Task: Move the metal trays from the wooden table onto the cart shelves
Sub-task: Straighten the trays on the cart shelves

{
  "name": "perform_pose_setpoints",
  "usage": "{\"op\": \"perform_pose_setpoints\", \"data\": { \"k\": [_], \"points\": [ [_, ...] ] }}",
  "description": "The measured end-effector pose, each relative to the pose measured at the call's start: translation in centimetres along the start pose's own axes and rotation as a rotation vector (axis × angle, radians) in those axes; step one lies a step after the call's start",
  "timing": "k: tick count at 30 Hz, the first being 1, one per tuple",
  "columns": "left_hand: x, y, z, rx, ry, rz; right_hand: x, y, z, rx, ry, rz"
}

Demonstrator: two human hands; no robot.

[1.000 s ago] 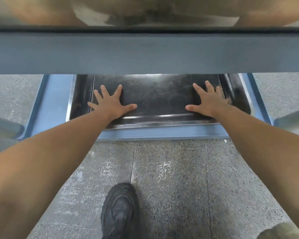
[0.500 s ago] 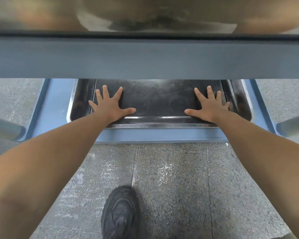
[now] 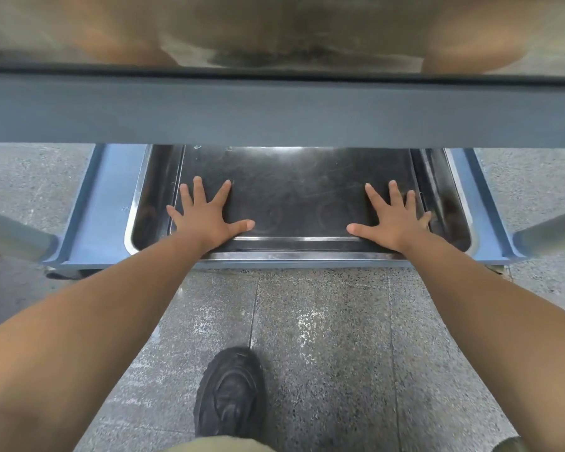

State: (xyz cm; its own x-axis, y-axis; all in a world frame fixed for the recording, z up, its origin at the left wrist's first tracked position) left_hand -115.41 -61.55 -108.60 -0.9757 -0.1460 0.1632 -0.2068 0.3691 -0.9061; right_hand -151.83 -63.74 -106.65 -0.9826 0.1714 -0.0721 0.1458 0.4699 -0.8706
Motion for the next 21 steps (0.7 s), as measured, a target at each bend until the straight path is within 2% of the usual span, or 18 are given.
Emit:
{"op": "perform_pose_setpoints", "data": {
  "k": [21],
  "points": [
    [-0.6,0.6,-2.4,-0.03,0.006,-0.016,0.3,1.6,-2.1,0.011,-0.001,0.032]
  ]
}}
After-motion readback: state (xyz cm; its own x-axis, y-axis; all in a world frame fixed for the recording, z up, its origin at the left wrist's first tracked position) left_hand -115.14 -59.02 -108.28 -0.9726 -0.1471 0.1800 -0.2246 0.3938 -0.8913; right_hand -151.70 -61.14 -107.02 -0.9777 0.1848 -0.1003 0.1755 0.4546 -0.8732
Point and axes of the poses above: each hand's wrist, its own z-axis towards the middle knuckle, its own y-axis out of the palm, x = y × z, the point moved 2 cm from there along z, towards the middle knuckle, and after that the axes turned 5 degrees about y, right-handed, at the moved point
